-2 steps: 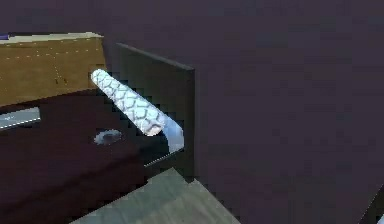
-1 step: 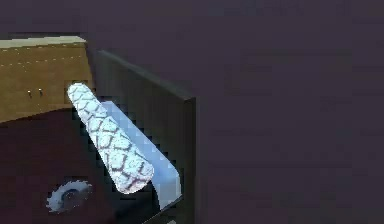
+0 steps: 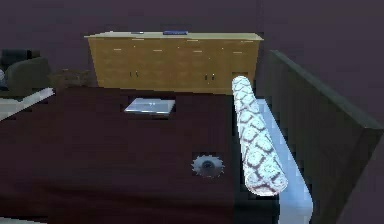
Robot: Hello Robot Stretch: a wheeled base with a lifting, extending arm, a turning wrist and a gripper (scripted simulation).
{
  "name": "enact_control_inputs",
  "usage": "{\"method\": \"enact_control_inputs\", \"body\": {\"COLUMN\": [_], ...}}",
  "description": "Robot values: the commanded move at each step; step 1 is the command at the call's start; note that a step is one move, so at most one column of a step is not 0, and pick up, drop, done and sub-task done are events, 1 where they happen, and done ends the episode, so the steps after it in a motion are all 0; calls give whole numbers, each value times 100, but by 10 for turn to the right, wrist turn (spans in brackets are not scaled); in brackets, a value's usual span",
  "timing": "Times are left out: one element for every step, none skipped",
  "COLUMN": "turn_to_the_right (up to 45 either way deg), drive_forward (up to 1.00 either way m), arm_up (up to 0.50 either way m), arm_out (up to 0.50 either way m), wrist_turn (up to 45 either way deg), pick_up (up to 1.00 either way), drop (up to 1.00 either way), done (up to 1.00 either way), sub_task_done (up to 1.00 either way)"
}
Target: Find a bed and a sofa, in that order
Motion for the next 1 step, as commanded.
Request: {"method": "enact_control_inputs", "body": {"turn_to_the_right": [-120], "drive_forward": [0], "arm_up": [0], "arm_out": [0], "wrist_turn": [0], "pick_up": [0], "drop": [0], "done": [0], "sub_task_done": [0]}}
